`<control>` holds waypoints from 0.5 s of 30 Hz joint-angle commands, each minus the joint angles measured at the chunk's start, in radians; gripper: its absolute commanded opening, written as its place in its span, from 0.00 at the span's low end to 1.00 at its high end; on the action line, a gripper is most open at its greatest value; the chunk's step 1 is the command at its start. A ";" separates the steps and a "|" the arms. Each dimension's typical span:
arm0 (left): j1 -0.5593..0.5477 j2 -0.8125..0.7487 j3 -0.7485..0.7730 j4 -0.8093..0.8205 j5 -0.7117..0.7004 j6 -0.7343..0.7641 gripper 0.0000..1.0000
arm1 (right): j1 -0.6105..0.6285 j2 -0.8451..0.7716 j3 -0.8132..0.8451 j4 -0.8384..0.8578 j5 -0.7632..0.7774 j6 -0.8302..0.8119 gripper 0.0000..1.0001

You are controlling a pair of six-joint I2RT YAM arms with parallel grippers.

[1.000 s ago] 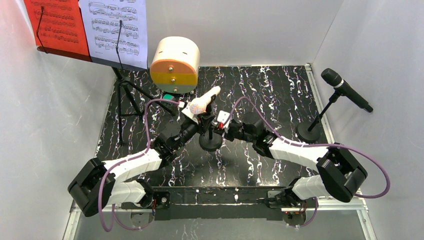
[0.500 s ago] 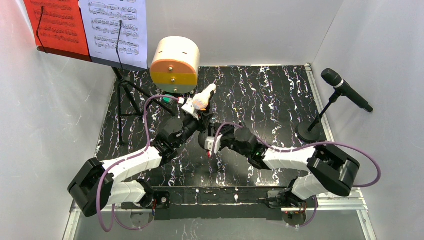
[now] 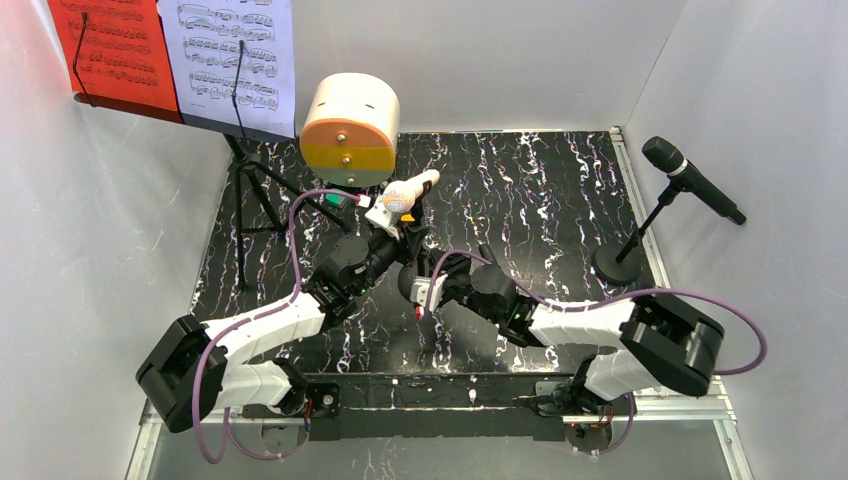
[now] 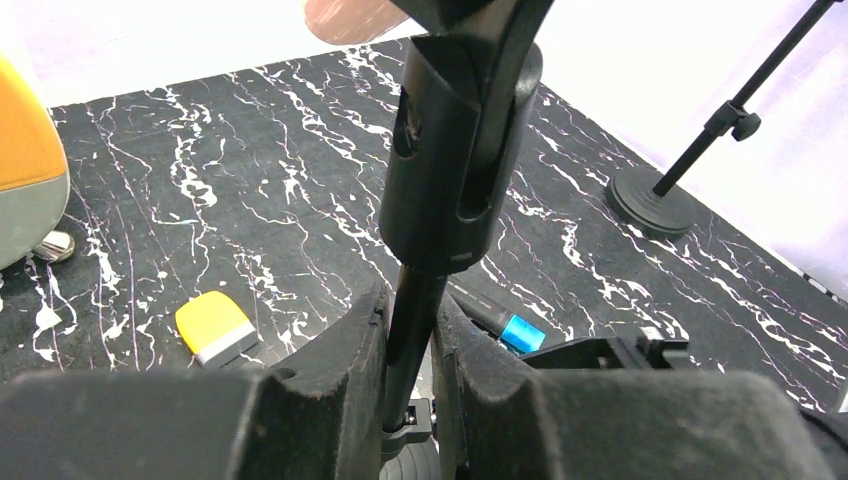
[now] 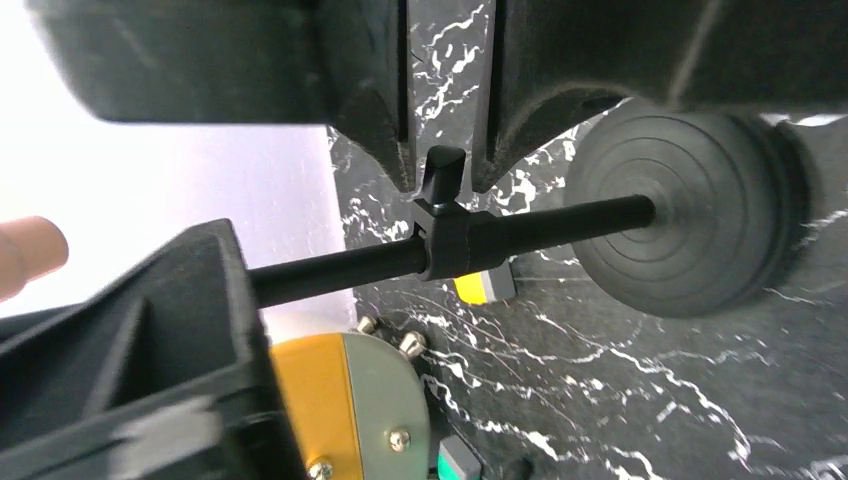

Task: Pack up the instrument practice props
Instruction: Unscrew the knob on the microphone stand.

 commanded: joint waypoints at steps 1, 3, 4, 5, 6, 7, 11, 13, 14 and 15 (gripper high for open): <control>0.001 0.033 -0.008 -0.132 -0.027 -0.040 0.00 | -0.005 -0.118 0.038 -0.128 -0.101 0.329 0.42; 0.002 0.034 -0.008 -0.132 -0.025 -0.038 0.00 | -0.027 -0.156 0.026 -0.145 -0.156 0.455 0.49; 0.002 0.033 -0.008 -0.132 -0.025 -0.037 0.00 | -0.038 -0.175 0.021 -0.152 -0.174 0.521 0.52; 0.002 0.032 -0.009 -0.132 -0.026 -0.034 0.00 | -0.048 -0.192 0.018 -0.164 -0.191 0.588 0.53; 0.002 0.031 -0.010 -0.132 -0.027 -0.032 0.00 | -0.059 -0.209 0.013 -0.171 -0.201 0.647 0.54; 0.003 0.030 -0.010 -0.132 -0.028 -0.030 0.00 | -0.067 -0.225 0.010 -0.174 -0.203 0.735 0.58; 0.002 0.030 -0.010 -0.132 -0.022 -0.024 0.00 | -0.111 -0.274 0.009 -0.199 -0.239 0.952 0.64; 0.002 0.029 -0.010 -0.132 -0.018 -0.024 0.00 | -0.133 -0.281 0.010 -0.207 -0.268 1.020 0.65; 0.002 0.027 -0.011 -0.132 -0.015 -0.024 0.00 | -0.146 -0.279 0.017 -0.216 -0.283 1.058 0.66; 0.003 0.025 -0.010 -0.132 -0.013 -0.023 0.00 | -0.164 -0.274 0.031 -0.249 -0.303 1.125 0.66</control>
